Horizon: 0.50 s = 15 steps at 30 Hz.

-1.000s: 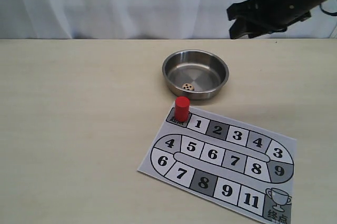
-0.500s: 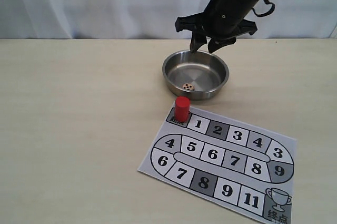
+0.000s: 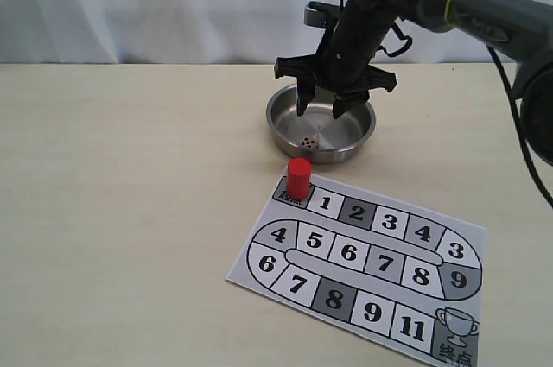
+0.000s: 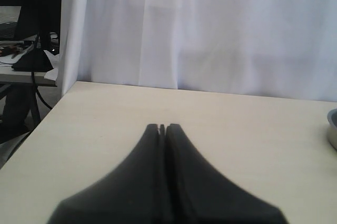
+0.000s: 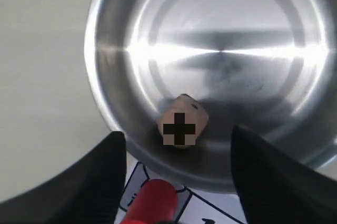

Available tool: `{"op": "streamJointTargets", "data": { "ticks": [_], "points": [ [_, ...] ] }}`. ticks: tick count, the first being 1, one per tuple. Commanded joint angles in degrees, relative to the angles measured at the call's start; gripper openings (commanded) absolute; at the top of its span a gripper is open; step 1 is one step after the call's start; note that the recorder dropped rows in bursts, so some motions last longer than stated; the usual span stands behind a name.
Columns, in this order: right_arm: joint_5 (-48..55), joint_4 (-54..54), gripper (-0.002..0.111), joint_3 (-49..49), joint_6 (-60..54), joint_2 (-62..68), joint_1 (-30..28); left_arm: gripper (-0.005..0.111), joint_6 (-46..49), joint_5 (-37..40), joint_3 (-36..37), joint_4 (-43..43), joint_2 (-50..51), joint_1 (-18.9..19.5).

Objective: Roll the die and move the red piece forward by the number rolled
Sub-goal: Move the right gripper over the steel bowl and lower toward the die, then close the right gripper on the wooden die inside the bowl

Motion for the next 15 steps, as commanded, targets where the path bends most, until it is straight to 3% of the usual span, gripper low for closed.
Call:
{"op": "streamJointTargets", "data": {
  "ticks": [1,11,15],
  "points": [
    [-3.76,-0.39,0.056,-0.5,2.7,2.67,0.01,0.0,-0.11,-0.7,-0.43,-0.09,-0.06,-0.47],
    [-4.76,-1.01,0.056,-0.5,14.77,5.65,0.01,0.0,-0.11,-0.57,-0.43,-0.09,-0.06,-0.47],
    [-5.93,0.88,0.056,-0.5,14.77,7.36,0.07,0.0,-0.11,-0.57,-0.43,-0.09,-0.06,-0.47]
  ]
}}
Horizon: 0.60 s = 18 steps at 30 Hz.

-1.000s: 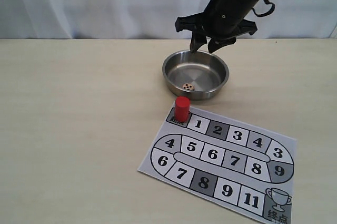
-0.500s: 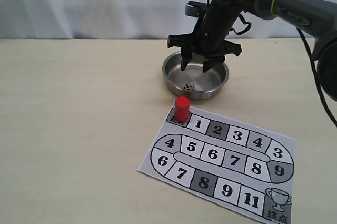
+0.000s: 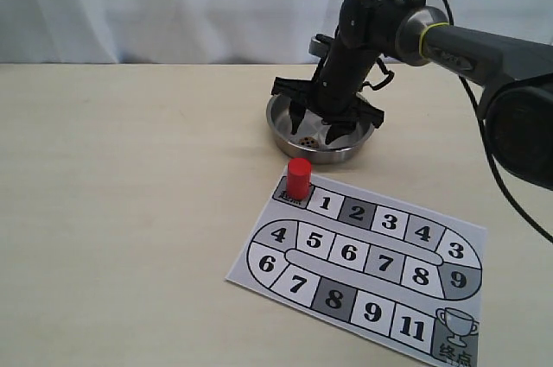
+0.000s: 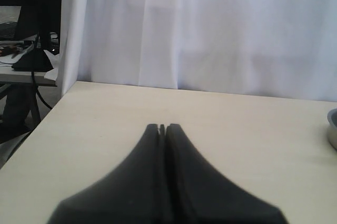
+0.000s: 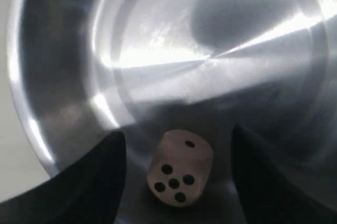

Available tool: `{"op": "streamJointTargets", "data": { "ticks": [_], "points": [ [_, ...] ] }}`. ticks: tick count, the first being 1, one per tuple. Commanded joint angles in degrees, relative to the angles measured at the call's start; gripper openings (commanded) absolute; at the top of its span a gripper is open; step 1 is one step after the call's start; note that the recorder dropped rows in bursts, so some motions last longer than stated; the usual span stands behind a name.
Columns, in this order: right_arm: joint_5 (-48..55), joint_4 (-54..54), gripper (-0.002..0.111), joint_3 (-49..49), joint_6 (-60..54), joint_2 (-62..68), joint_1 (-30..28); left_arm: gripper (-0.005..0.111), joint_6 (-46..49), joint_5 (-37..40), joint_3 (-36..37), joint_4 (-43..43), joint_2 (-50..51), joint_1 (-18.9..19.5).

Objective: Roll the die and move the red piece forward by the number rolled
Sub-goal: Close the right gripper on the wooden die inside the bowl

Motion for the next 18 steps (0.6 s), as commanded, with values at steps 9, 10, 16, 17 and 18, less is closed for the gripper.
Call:
{"op": "streamJointTargets", "data": {
  "ticks": [9,10,16,17,18],
  "points": [
    [0.37,0.64,0.055,-0.17,0.68,1.01,0.07,0.0,-0.11,-0.57,-0.43,-0.09,-0.06,-0.47],
    [0.4,0.64,0.053,-0.17,0.68,1.01,0.07,0.0,-0.11,-0.57,-0.43,-0.09,-0.06,-0.47],
    [1.29,0.64,0.042,-0.17,0.68,1.01,0.07,0.0,-0.11,-0.56,-0.43,-0.09,-0.06,-0.47],
    [1.29,0.64,0.042,-0.17,0.68,1.01,0.07,0.0,-0.11,-0.56,-0.43,-0.09,-0.06,-0.47],
    [1.29,0.64,0.042,-0.17,0.68,1.01,0.07,0.0,-0.11,-0.56,-0.43,-0.09,-0.06,-0.47]
  ]
}}
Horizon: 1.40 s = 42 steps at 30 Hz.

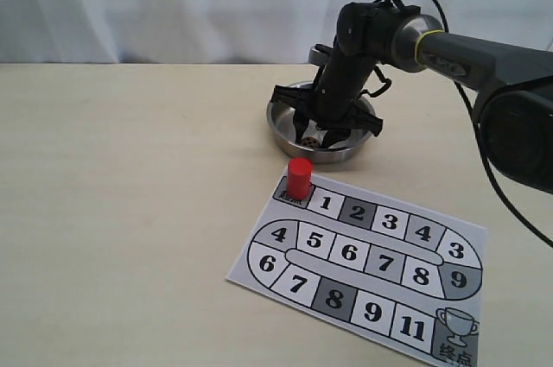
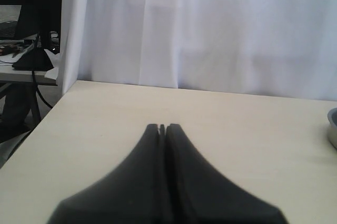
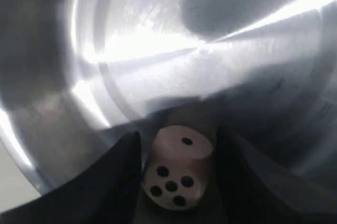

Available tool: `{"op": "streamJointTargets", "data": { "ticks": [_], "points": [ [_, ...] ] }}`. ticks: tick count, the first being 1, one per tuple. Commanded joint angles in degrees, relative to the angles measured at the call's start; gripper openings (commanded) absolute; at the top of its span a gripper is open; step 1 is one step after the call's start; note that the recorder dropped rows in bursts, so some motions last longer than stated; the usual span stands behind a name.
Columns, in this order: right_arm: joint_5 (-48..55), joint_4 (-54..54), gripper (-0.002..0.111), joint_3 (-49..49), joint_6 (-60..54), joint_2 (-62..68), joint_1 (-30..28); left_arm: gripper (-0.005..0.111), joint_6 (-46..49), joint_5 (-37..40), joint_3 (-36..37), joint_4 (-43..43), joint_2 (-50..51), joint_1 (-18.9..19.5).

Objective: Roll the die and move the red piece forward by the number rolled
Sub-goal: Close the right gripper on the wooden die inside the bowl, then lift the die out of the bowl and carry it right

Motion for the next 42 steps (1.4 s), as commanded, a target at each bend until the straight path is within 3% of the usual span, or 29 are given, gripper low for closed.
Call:
{"op": "streamJointTargets", "data": {
  "ticks": [1,6,11,13,21,29,33,37,42],
  "points": [
    [0.57,-0.01,0.042,-0.17,0.09,-0.15,0.07,0.0,-0.11,-0.67,-0.43,-0.09,-0.06,-0.47],
    [-0.17,-0.01,0.034,-0.17,0.09,-0.15,0.07,0.0,-0.11,-0.67,-0.43,-0.09,-0.06,-0.47],
    [-2.52,-0.01,0.008,-0.17,-0.61,-0.15,-0.04,0.0,-0.11,-0.67,-0.43,-0.09,-0.06,-0.47],
    [-3.19,-0.01,0.004,-0.17,-0.79,-0.15,-0.04,0.0,-0.11,-0.67,-0.43,-0.09,-0.06,-0.47],
    [-6.5,-2.61,0.004,-0.17,-6.44,-5.55,-1.9,0.0,-0.11,-0.67,-0.43,-0.09,-0.06,-0.47],
    [0.35,-8.12,0.004,-0.17,-20.2,-12.19,-3.74,0.0,-0.11,-0.67,-0.43,-0.09,-0.06,-0.47],
    [8.2,-14.01,0.004,1.41,-20.76,-14.73,-4.13,0.0,-0.11,-0.67,-0.43,-0.09,-0.06,-0.47],
    [9.55,-29.57,0.004,11.45,-15.42,-19.9,-4.55,0.0,-0.11,-0.67,-0.43,-0.09,-0.06,-0.47],
    [2.93,-34.32,0.004,26.57,-13.93,-26.99,-7.83,0.0,-0.11,-0.77,-0.43,-0.09,-0.06,-0.47]
  ]
}}
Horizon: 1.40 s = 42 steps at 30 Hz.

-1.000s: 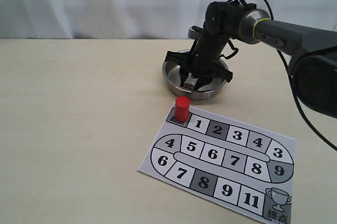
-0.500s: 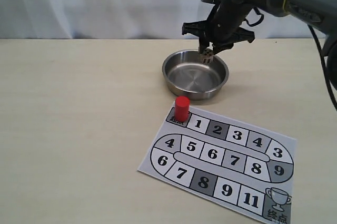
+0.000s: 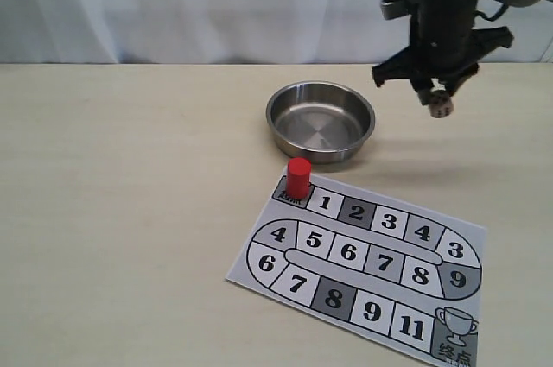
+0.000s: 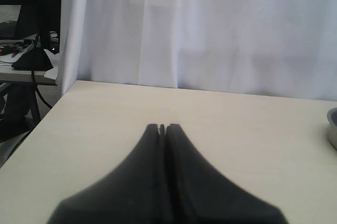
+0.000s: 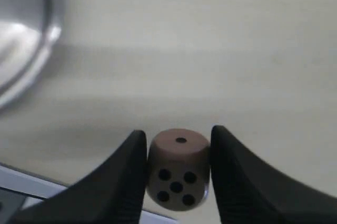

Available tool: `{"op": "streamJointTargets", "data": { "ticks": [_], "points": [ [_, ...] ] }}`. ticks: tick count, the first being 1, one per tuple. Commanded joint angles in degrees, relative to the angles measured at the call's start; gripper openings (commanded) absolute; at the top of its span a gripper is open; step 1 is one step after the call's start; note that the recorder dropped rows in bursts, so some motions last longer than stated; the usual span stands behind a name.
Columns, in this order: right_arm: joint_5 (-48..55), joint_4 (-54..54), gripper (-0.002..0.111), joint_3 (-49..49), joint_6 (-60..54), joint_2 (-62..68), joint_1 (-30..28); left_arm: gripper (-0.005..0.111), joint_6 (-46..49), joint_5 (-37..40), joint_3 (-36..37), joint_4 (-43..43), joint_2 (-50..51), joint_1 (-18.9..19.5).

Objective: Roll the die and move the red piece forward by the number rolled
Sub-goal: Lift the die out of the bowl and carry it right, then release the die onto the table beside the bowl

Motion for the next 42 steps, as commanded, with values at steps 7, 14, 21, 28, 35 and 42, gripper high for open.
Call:
{"op": "streamJointTargets", "data": {
  "ticks": [7,14,21,28,35,42],
  "points": [
    [-16.74,-4.01,0.004,26.05,-0.48,-12.7,-11.02,0.0,-0.11,-0.77,-0.43,-0.09,-0.06,-0.47],
    [-24.2,-3.79,0.004,30.77,-3.67,-13.26,-18.73,0.0,-0.11,-0.77,-0.43,-0.09,-0.06,-0.47],
    [-27.38,-2.21,0.004,30.77,-6.14,-13.12,-22.57,0.0,-0.11,-0.77,-0.43,-0.09,-0.06,-0.47],
    [-27.46,30.44,0.035,30.77,-31.46,-12.92,-22.2,0.0,-0.11,-0.67,-0.43,-0.09,-0.06,-0.47],
    [-26.87,46.21,0.095,30.77,-43.77,-12.92,-22.2,0.0,-0.11,-0.67,-0.43,-0.09,-0.06,-0.47],
    [-26.38,38.16,0.089,30.77,-40.4,-12.92,-22.2,0.0,-0.11,-0.67,-0.43,-0.09,-0.06,-0.47]
  ]
}}
